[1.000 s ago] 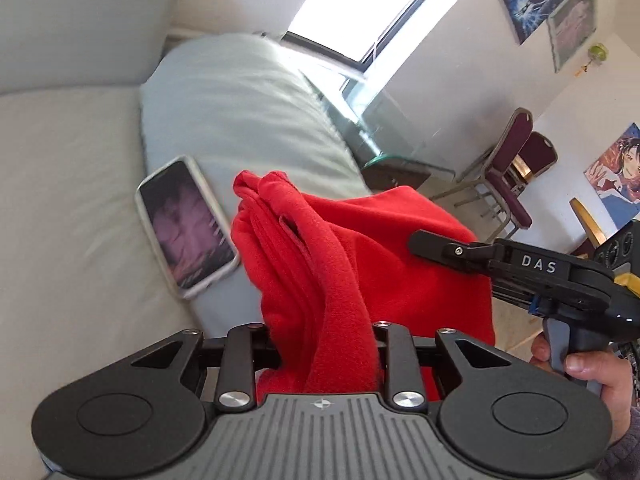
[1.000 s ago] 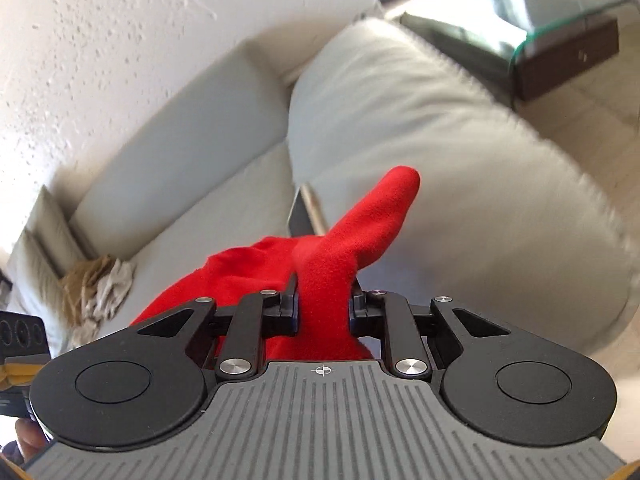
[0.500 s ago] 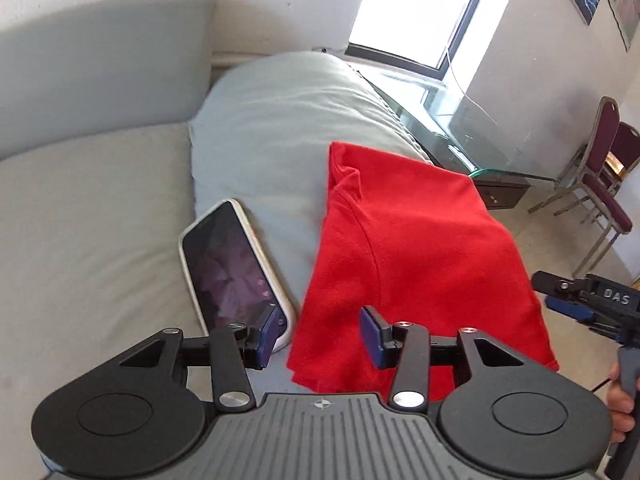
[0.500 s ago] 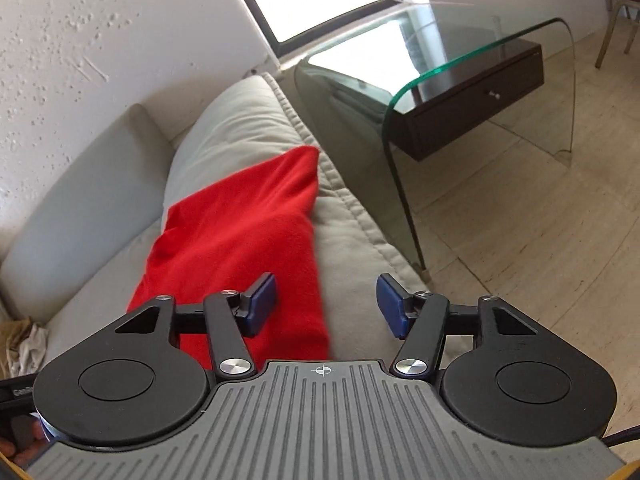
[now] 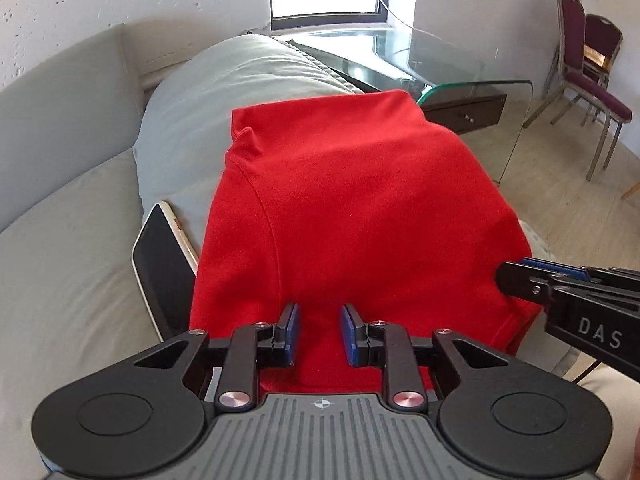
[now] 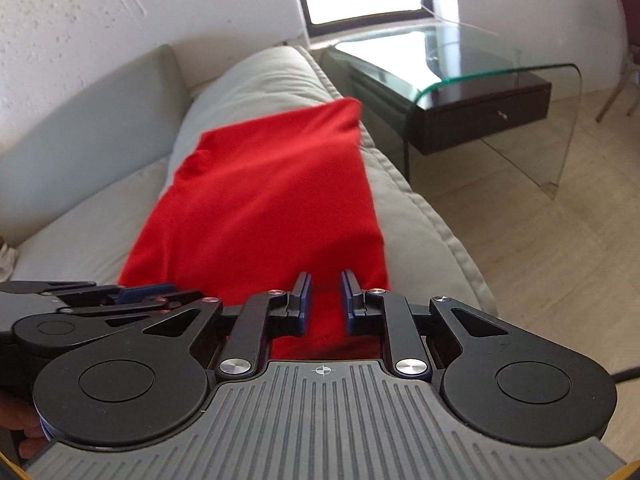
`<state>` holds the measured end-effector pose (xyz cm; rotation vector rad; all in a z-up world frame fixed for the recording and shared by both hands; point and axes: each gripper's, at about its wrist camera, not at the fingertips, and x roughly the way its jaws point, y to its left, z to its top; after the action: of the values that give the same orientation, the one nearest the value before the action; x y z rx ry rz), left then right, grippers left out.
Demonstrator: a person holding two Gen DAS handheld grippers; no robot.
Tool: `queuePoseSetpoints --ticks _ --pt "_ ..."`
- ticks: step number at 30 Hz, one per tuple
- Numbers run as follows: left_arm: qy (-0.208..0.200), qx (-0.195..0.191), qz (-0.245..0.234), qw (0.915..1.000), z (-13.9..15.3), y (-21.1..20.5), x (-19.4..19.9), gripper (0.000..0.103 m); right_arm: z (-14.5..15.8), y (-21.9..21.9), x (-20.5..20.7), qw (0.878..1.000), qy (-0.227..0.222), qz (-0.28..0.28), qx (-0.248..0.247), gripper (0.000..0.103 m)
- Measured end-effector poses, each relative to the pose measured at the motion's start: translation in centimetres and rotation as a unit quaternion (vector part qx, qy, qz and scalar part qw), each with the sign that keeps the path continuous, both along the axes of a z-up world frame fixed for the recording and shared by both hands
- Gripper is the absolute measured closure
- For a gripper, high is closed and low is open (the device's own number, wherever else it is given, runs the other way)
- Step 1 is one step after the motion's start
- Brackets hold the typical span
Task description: Fold clothes
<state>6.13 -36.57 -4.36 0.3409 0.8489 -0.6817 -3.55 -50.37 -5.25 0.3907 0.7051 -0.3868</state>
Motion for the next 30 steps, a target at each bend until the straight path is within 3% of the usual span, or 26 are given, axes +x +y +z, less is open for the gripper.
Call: queuePoseSetpoints --ticks 3,6,10,11,16,18,30 --pt "0.026 -0.009 0.021 0.9994 1.4 1.5 -0.8 0.071 0.8 0.7 -2.7 0.998 -0.015 -0.031 0.044 0.074" --pt "0.031 -0.025 0.023 0.9989 3.1 2.8 -2.0 0.060 2.9 1.7 -4.6 0.997 -0.028 -0.021 0.066 0.052" --pt "0.030 -0.046 0.029 0.9981 5.6 4.6 -3.9 0.054 6.3 3.0 -6.3 0.996 -0.040 -0.020 0.076 0.027" --pt "0.028 -0.053 0.034 0.9976 6.2 5.3 -4.1 0.048 7.0 3.4 -6.6 0.996 -0.042 -0.020 0.082 0.026" --pt "0.010 -0.077 0.052 0.9956 8.9 8.0 -5.9 0.040 9.9 5.9 -7.9 0.996 -0.033 -0.002 0.080 0.018" --pt "0.003 -0.088 0.059 0.9944 10.0 8.9 -6.5 0.033 11.1 6.9 -8.3 0.997 -0.023 0.007 0.072 0.018" --pt "-0.016 -0.153 0.081 0.9847 15.1 12.5 -9.4 0.005 18.7 10.3 -10.1 0.998 0.053 0.021 -0.041 0.015"
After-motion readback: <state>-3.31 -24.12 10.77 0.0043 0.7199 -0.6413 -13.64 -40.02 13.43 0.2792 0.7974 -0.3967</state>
